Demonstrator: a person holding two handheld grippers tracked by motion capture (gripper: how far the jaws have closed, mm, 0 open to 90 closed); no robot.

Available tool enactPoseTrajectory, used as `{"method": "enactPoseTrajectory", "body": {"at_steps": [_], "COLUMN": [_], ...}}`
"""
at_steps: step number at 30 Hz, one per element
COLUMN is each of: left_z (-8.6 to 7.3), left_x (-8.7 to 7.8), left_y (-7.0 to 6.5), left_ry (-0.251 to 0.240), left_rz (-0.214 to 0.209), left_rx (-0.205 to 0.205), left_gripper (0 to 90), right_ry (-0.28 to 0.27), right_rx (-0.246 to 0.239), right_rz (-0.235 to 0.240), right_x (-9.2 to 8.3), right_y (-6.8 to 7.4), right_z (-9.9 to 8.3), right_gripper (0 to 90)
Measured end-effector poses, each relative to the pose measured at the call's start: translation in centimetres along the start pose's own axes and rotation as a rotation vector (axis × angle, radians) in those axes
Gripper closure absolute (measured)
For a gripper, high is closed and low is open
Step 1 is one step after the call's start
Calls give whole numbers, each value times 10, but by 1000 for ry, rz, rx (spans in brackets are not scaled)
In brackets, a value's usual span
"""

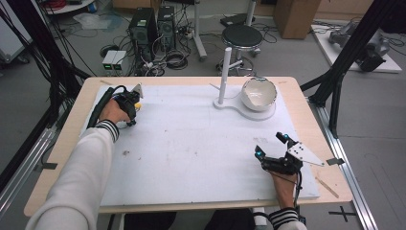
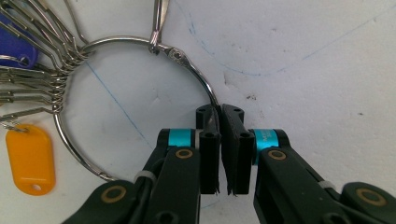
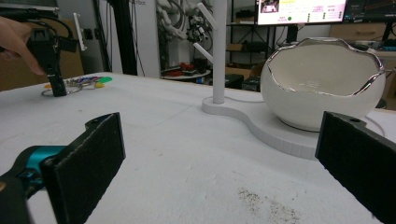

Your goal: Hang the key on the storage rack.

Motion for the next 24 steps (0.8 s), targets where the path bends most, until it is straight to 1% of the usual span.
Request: {"method": "enactPoseTrajectory", "body": {"at_steps": [2, 7, 8, 10, 14, 16, 17, 18, 20, 22, 24], "left_z": [0, -2, -3, -4, -7, -9, -10, -11, -14, -17, -20], "left_x": [0, -1, -2, -5, -12, -17, -19, -23, -29, -35, -42], "left_y": [0, 1, 2, 3, 4, 5, 5, 6, 7, 8, 8], "left_ry": [-3, 1, -5, -16, -35, -56, -73, -78, -102, -131, -163], "left_rz": [-2, -4, 5, 5, 6, 24, 31, 40, 58, 75, 91], "left_rx": [4, 30, 39, 37, 53, 62, 58, 69, 75, 78, 85], "left_gripper": [856, 861, 861, 862, 863, 865, 865, 865, 867, 867, 868], "right_ry": [0, 0, 0, 0, 0, 0, 0, 0, 4, 0, 4], "right_rx": [1, 0, 0, 0, 0, -1, 0, 0, 6, -2, 5], "right_rz": [0, 0, 0, 0, 0, 0, 0, 0, 1, -1, 0], "right_x": [0, 0, 0, 0, 0, 0, 0, 0, 0, 0, 0], "right_y": [0, 0, 0, 0, 0, 0, 0, 0, 1, 0, 1], "right_z": [0, 0, 0, 0, 0, 0, 0, 0, 0, 0, 0], "right_gripper": [9, 10, 10, 10, 9, 10, 10, 10, 9, 9, 10]}}
Point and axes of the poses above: each handheld gripper's, and its own axes: x roughly forward along the jaws, z roughly out of its top, y roughly to its left, the point moved 2 cm from there along x, roughly forward along the jaws
